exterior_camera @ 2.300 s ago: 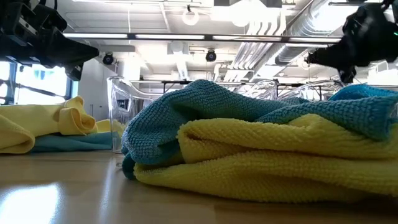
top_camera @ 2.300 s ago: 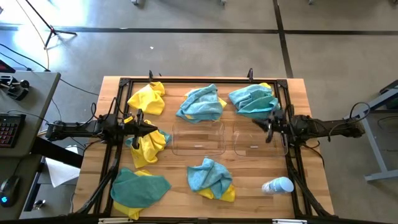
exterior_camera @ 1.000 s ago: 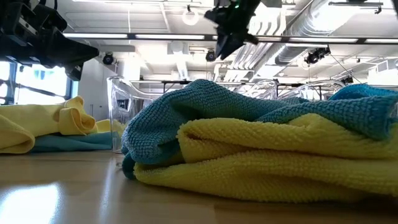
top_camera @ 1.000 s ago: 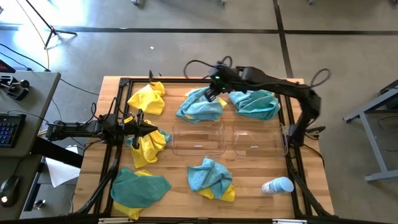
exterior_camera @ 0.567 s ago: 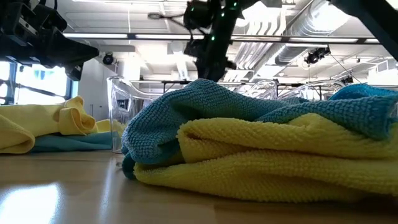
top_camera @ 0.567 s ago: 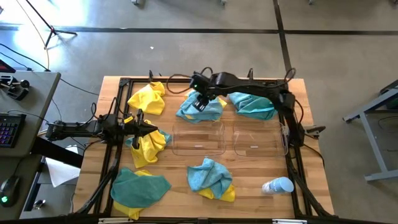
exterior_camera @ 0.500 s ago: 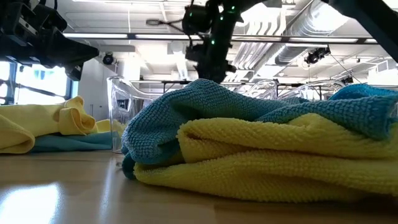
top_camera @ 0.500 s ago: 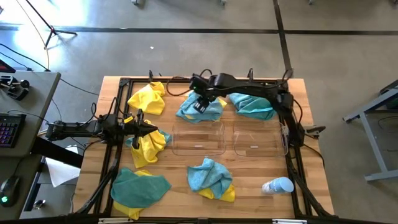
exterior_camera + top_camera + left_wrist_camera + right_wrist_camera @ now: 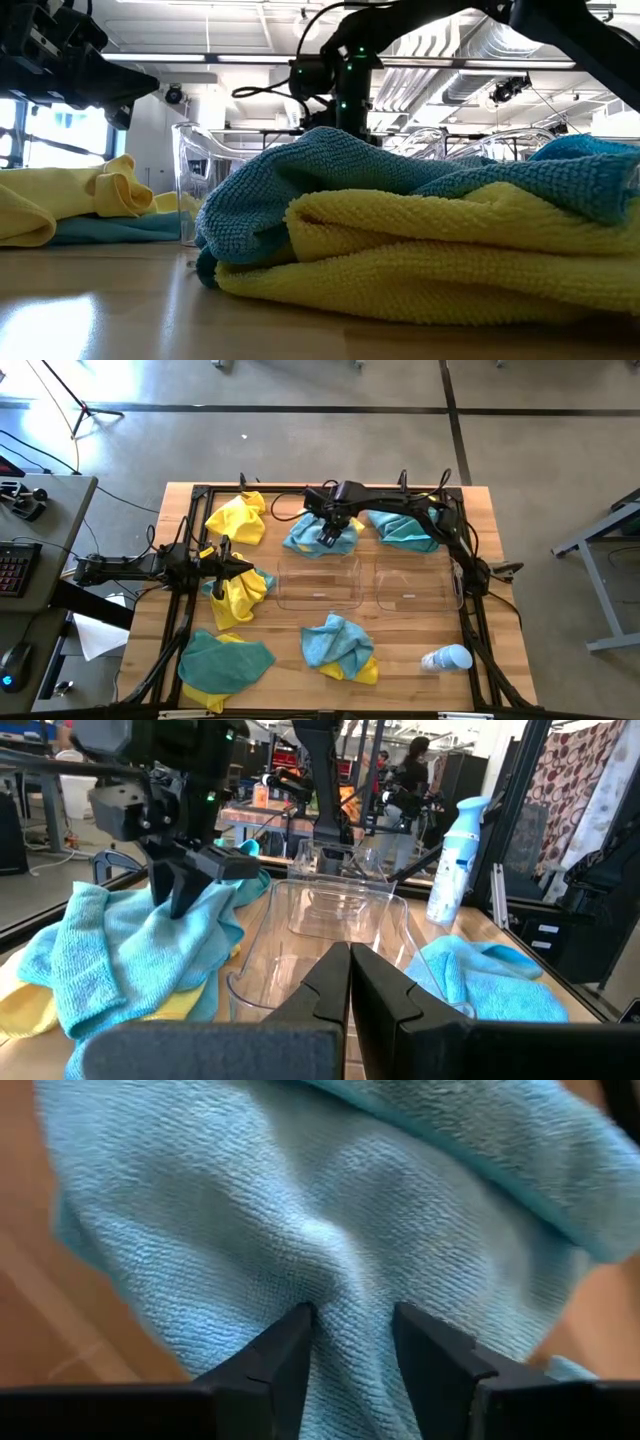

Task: Sort microfiber towel by color & place in baskets
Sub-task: Put the blue microfiber cloth into the right transparent bin

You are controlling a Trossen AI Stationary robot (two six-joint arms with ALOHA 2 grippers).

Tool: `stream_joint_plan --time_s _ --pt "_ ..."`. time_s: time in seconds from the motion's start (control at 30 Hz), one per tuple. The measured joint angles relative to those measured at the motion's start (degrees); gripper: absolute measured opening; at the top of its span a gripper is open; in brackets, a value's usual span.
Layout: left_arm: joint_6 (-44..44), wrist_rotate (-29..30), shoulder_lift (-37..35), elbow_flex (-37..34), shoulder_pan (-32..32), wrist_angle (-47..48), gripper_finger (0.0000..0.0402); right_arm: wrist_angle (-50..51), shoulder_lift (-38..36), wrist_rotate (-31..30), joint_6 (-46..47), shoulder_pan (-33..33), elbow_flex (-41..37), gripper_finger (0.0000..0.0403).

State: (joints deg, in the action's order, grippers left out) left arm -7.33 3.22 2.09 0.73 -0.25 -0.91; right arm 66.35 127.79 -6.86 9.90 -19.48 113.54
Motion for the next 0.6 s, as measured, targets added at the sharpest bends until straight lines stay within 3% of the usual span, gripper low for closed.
stream_joint_plan --time_s 0.23,0.6 --pt "0.0 0.0 0.0 0.0 0.0 0.0 0.0 0.8 -0.5 2.9 0.5 -0.1 0.0 0.0011" --pt "0.0 0.0 0.0 0.0 0.0 0.0 0.0 1.3 -12.6 -3.1 7.6 1.5 0.1 0.0007"
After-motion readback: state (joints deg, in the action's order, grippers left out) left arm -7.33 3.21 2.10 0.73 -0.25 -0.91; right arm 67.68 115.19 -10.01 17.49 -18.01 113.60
